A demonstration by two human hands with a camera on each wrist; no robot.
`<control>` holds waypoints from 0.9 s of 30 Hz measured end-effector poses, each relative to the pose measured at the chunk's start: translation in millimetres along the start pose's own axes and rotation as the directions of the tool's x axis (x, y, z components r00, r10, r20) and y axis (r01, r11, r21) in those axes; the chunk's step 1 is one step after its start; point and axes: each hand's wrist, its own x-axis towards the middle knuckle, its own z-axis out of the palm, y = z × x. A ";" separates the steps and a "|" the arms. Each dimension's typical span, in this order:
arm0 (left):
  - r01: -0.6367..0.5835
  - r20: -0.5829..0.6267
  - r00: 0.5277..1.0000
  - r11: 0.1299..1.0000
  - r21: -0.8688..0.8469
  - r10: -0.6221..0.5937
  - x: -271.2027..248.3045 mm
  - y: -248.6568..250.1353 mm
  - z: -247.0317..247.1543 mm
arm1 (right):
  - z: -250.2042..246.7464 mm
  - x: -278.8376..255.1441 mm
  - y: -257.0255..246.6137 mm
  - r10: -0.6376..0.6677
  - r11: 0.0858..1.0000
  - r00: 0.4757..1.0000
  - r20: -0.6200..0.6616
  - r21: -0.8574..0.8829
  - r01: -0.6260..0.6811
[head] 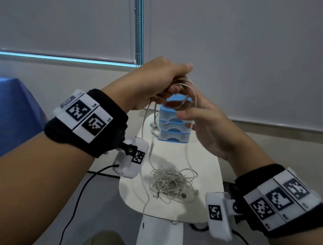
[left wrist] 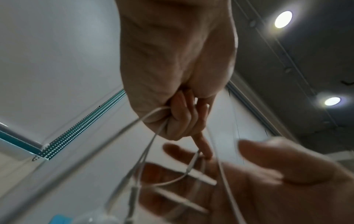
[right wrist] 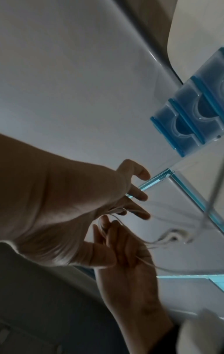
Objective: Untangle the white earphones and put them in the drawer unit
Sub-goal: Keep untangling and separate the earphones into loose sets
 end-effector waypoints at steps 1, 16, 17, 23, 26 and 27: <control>0.012 -0.019 1.000 1.000 -0.028 -0.013 1.5 1.1 -1.5 | 2.7 2.4 2.0 0.017 0.999 1.000 0.001 -0.032 -0.017; 0.082 0.016 0.996 0.994 0.067 -0.084 1.9 -31.8 -17.7 | -45.8 6.2 20.4 0.070 0.975 0.820 -0.568 -0.133 -0.176; 0.086 0.020 0.996 0.995 0.052 -0.087 1.8 -32.3 -17.7 | -51.6 6.5 22.7 0.115 0.973 0.791 -0.601 -0.093 -0.212; 0.064 0.038 0.997 0.997 -0.048 -0.062 3.3 -27.3 -16.1 | -65.8 0.2 35.0 0.256 0.907 0.792 -0.554 -0.146 -0.395; 0.020 0.052 0.999 0.992 -0.127 -0.013 5.5 -22.8 -5.4 | -43.5 -2.4 32.4 0.124 0.989 0.973 -0.192 -0.058 -0.137; 0.001 0.059 0.998 0.988 -0.156 0.009 6.7 -22.3 0.8 | -34.6 -0.5 32.1 0.055 0.998 0.994 -0.090 -0.015 -0.056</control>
